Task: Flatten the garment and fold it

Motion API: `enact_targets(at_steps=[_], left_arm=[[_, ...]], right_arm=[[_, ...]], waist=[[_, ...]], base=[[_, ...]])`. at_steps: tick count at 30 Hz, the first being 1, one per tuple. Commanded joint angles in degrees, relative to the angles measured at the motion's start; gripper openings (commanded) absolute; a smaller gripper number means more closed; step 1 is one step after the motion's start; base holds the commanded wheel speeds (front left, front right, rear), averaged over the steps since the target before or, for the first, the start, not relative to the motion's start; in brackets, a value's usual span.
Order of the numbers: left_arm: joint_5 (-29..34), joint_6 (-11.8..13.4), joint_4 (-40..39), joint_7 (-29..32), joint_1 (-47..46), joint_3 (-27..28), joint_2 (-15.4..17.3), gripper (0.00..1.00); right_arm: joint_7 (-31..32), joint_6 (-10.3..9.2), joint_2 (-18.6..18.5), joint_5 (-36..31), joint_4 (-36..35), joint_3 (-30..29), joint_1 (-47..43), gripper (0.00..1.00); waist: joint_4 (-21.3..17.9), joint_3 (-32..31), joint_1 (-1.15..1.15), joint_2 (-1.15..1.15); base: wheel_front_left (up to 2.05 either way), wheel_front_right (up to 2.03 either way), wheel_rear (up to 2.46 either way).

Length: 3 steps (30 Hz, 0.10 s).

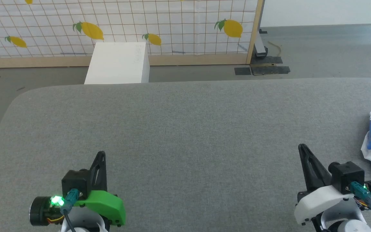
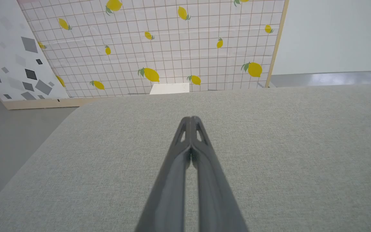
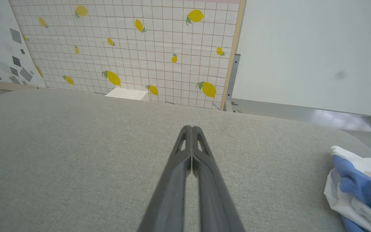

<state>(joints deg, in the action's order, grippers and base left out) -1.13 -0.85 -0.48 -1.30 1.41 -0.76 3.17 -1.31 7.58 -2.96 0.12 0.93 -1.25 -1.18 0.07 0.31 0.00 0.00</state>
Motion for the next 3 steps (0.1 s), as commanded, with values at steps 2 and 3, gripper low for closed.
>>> enact_targets(at_steps=[2,3], left_arm=[[0.67,0.70,0.22,0.42,-1.07,0.34,-0.27,0.00],[0.74,0.73,0.26,0.55,-1.12,0.40,-0.28,0.00]], right_arm=[[0.46,-0.08,0.08,-0.11,-0.48,0.49,1.03,0.00],[0.59,-0.08,0.08,-0.11,-0.54,0.60,1.05,0.00]], waist=[[-0.02,-0.07,0.00,0.00],[-0.02,-0.11,0.00,0.00]], base=[[0.00,0.00,0.00],[0.00,0.00,0.00]])
